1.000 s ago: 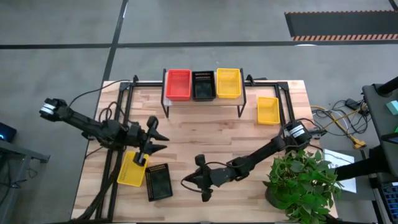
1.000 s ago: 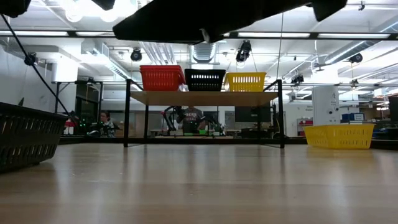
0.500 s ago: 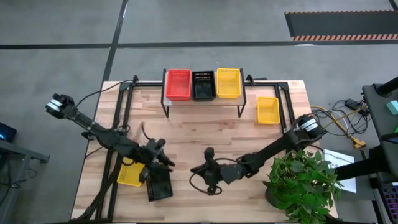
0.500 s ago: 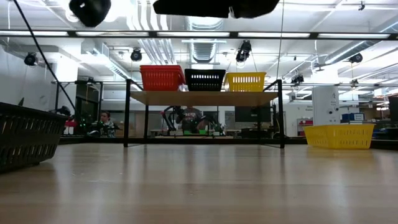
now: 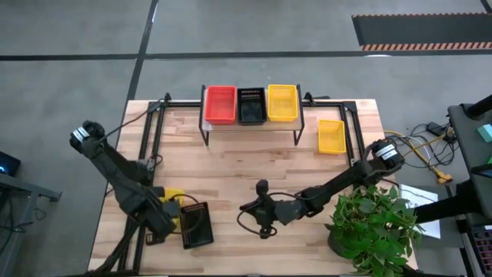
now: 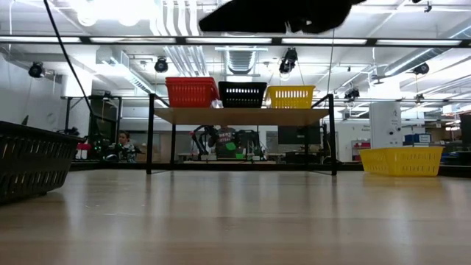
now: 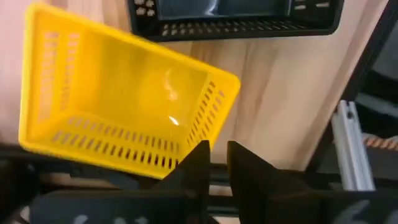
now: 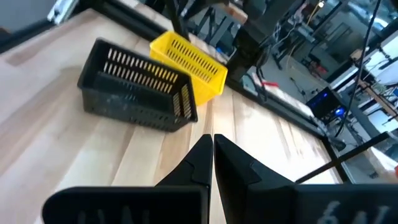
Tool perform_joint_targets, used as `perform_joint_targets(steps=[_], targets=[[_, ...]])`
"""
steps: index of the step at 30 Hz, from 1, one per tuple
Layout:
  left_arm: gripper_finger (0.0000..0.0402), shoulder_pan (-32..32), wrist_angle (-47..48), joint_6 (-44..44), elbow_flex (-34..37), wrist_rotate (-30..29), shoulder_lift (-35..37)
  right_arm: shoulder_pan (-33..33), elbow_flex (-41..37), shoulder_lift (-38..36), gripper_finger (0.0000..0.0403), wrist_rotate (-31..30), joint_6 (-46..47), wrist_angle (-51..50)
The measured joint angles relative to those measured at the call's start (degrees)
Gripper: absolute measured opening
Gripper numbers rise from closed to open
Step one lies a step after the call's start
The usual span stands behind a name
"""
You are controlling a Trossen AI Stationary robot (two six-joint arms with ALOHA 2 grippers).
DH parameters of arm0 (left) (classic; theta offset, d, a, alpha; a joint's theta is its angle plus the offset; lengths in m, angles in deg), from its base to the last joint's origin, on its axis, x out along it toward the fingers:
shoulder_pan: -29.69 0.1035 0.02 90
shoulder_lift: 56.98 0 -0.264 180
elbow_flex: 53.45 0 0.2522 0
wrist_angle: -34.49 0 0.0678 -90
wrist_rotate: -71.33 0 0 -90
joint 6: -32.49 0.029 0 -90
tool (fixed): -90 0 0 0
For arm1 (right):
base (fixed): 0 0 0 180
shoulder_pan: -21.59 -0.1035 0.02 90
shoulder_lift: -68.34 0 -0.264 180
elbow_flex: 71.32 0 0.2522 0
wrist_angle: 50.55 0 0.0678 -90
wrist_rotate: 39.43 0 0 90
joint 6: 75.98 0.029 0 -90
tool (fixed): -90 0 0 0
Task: Stack baskets on shelf by color
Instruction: Stack the bottom yellow basket into the yellow basket on the shelf
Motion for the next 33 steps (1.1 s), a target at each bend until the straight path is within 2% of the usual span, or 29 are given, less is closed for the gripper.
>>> perform_joint_targets(steps=[4,8,12,18,22,28,33], targets=[[0.0026,-2.69,0.16,1.36,0.46,0.17,-2.34,0.0,-0.03,0.0,0.0009,0.01,0.65,-1.22],[0.0041,-4.7,0.13,4.47,1.61,1.92,-4.81,0.0,-0.03,0.0,0.0009,0.0,0.69,-1.32],[0.0087,-5.46,0.15,5.77,3.53,2.14,-6.92,-0.09,-0.03,0.0,0.0009,0.0,0.67,-1.34],[0.018,-6.21,-0.28,12.27,4.16,1.84,-11.16,-0.09,-0.03,0.0,0.0009,0.0,1.05,-2.15],[0.0212,-6.15,-1.83,15.91,3.97,1.67,-13.27,-0.09,-0.03,0.02,0.0009,-0.02,1.32,-2.31],[0.0214,-6.19,-7.36,16.81,4.16,1.64,-15.04,-0.09,-0.03,0.02,0.0009,-0.02,1.5,-2.33],[0.0172,-6.19,-7.48,16.91,4.18,1.58,-16.7,-0.09,-0.03,0.02,0.0009,-0.02,1.5,-2.37]])
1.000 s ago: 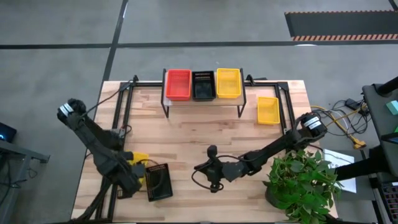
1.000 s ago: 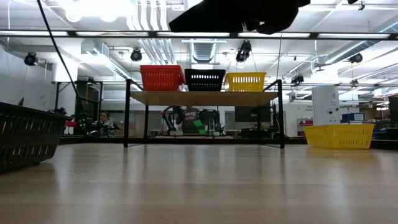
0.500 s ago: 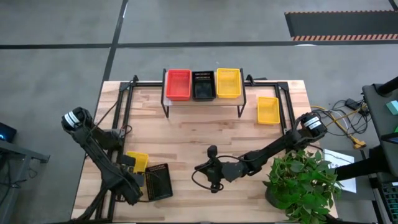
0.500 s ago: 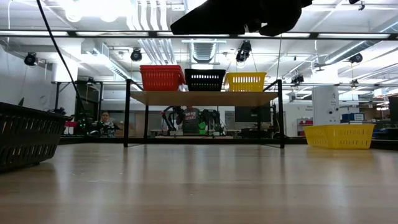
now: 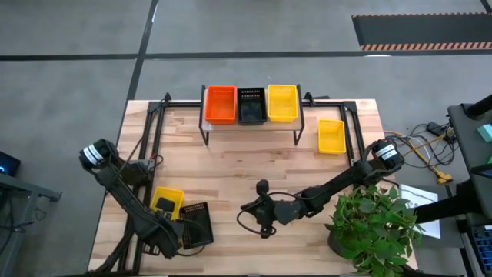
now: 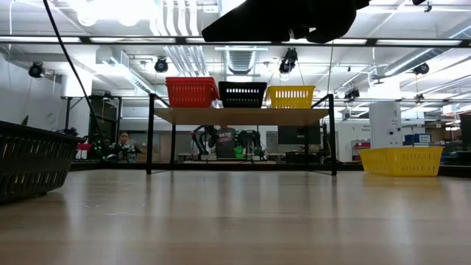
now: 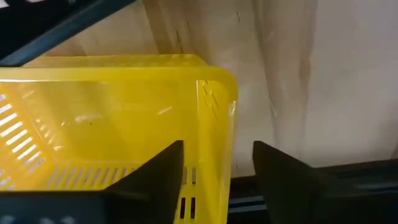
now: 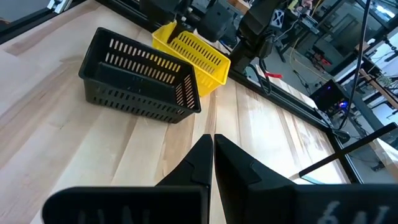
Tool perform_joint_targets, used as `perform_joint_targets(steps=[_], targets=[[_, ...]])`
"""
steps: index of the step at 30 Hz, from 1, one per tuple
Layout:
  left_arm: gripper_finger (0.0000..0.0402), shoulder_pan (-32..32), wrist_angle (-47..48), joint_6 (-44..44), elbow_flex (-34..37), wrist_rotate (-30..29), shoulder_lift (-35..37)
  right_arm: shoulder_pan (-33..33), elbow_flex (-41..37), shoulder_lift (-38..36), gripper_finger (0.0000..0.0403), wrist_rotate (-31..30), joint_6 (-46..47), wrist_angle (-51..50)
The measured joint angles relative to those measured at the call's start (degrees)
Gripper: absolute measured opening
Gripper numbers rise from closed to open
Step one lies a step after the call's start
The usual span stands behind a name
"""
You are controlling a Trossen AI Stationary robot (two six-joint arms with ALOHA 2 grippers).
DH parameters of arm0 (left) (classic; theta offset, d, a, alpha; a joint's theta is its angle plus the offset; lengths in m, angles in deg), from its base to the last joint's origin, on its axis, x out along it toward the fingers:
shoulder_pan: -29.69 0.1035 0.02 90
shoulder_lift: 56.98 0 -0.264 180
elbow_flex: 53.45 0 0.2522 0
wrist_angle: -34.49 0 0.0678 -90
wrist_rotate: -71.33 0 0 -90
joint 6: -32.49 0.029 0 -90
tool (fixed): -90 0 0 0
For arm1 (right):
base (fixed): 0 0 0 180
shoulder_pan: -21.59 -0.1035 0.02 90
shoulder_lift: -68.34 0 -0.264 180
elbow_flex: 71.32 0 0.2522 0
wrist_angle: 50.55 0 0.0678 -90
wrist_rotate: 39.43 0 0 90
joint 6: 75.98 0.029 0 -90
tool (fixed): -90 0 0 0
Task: Stack baskets on shelf by color
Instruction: Stack the bottom yellow basket into the yellow basket on the shelf
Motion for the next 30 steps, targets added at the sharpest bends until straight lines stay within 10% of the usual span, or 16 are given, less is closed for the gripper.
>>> perform_joint_targets(steps=[8,30], targets=[[0.0011,0.02,1.15,-1.15,-0.24,-1.05,-0.52,-0.02,0.0,-0.42,0.0009,-0.09,0.04,-0.22],[0.0,11.75,28.06,-0.98,-31.91,-18.59,1.08,2.8,-9.08,-22.69,0.0009,-0.06,-2.4,-3.66]])
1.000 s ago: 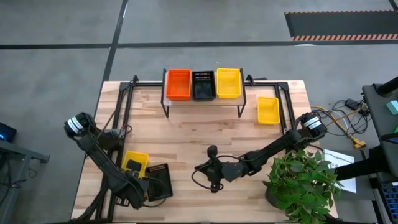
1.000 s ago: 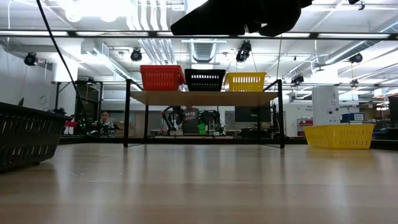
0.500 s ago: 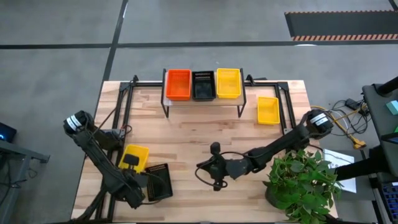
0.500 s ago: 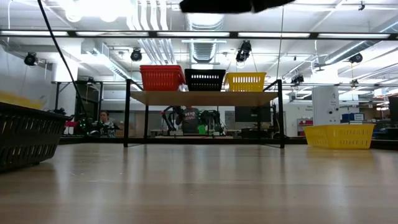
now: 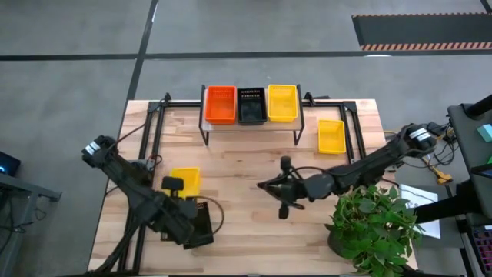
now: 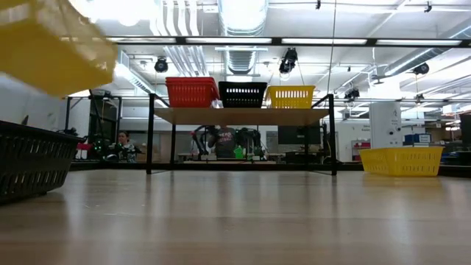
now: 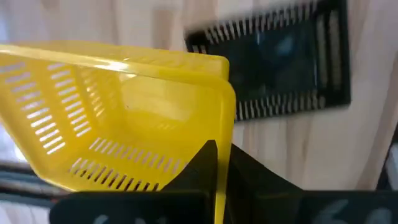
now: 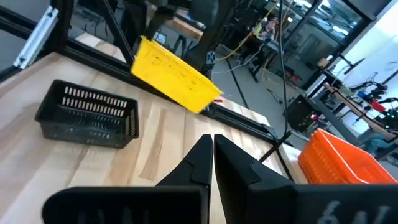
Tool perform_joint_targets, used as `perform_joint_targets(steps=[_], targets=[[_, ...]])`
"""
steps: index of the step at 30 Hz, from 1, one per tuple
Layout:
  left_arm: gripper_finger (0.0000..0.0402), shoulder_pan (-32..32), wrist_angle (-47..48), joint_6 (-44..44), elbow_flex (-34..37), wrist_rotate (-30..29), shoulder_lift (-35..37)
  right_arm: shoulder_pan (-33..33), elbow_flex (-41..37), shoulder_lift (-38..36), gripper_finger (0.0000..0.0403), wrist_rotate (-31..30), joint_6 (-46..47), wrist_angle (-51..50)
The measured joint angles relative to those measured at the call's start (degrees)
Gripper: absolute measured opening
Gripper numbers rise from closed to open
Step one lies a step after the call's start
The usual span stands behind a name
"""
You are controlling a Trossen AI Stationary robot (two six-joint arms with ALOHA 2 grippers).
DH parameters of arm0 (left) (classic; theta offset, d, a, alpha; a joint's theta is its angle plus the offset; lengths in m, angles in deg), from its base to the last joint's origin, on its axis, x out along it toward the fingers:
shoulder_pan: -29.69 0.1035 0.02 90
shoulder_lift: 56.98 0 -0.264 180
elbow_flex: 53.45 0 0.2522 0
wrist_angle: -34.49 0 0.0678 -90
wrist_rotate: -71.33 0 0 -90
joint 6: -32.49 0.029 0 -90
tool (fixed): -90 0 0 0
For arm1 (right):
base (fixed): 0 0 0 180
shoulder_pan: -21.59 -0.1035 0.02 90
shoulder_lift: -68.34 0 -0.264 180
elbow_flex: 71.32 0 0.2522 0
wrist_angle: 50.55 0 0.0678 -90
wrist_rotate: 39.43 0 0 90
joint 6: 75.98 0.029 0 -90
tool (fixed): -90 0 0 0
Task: Stack baskets on shelf by color
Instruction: Stack the bottom yellow basket into the yellow basket on the shelf
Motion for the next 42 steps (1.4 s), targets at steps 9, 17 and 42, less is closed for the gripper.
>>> perform_joint_targets(steps=[9,17,42], targets=[[0.0,8.34,-5.12,18.94,-12.73,-14.76,0.0,1.69,-7.16,-8.06,0.0009,0.77,-2.64,5.08],[0.0,18.45,-26.79,43.17,-17.31,-16.93,0.0,3.2,-12.61,-15.79,0.0009,2.2,-0.38,5.02],[0.0,43.2,-50.85,65.54,-15.84,-6.15,-10.93,-2.45,-19.97,-31.61,0.0009,3.12,2.4,3.88]])
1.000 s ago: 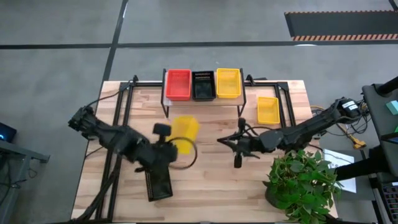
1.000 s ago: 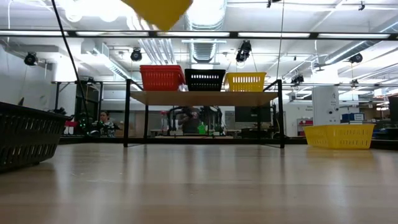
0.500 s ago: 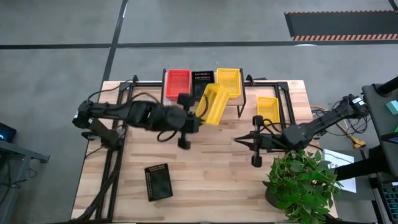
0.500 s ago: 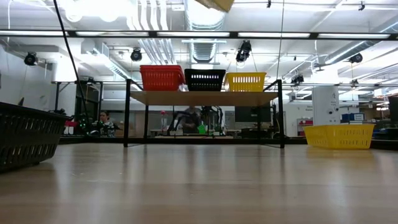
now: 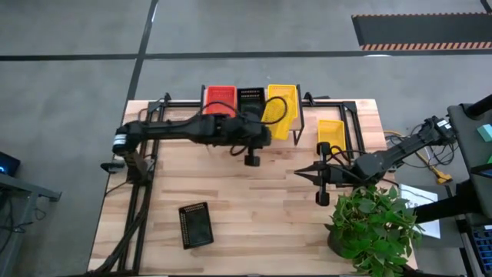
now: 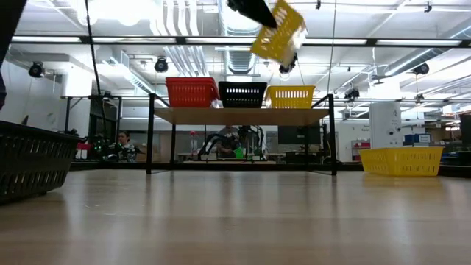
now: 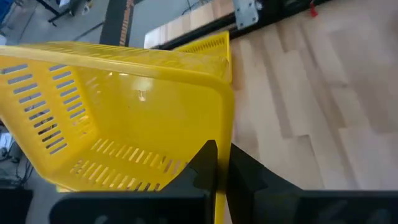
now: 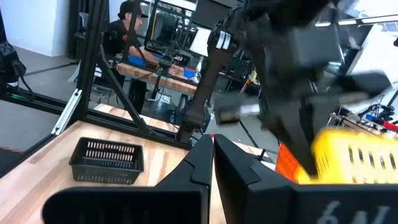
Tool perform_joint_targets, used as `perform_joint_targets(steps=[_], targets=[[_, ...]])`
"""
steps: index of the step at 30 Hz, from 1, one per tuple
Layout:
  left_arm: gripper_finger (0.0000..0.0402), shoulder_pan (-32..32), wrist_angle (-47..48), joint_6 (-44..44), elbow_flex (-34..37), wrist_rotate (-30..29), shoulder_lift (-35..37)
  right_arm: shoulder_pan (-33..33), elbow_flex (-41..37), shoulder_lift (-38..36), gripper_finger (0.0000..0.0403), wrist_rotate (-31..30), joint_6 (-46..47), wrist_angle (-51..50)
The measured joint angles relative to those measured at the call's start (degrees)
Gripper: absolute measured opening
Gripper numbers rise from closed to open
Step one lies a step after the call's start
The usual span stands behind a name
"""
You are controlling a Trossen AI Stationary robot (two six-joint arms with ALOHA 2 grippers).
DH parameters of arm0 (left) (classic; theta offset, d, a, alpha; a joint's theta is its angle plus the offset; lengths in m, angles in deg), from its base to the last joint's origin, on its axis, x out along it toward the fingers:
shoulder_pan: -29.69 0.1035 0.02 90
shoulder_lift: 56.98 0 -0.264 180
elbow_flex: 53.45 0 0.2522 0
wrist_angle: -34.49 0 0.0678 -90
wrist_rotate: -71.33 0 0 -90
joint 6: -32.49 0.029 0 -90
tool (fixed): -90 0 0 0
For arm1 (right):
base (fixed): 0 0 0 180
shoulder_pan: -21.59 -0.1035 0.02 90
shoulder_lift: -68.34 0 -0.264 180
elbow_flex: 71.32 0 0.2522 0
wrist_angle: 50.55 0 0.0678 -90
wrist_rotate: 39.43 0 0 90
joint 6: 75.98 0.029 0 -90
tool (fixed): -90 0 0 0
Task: Stack baskets on shelf by color
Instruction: Stack the bottom yellow basket into the yellow basket on the shelf
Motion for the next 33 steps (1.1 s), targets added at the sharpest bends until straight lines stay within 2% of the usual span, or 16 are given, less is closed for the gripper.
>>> perform_joint_targets(steps=[8,18,33], targets=[[0.0,3.25,-3.33,0.15,-0.94,-0.01,-3.44,0.0,0.0,0.05,0.0009,0.0,0.02,-0.02],[0.0,6.26,-15.36,2.56,-0.24,0.0,-3.45,0.0,0.0,0.07,0.0009,0.01,0.08,-0.02],[0.0,9.44,-16.02,1.0,2.47,0.02,-4.17,0.0,0.02,0.05,0.0009,0.0,0.13,-0.09]])
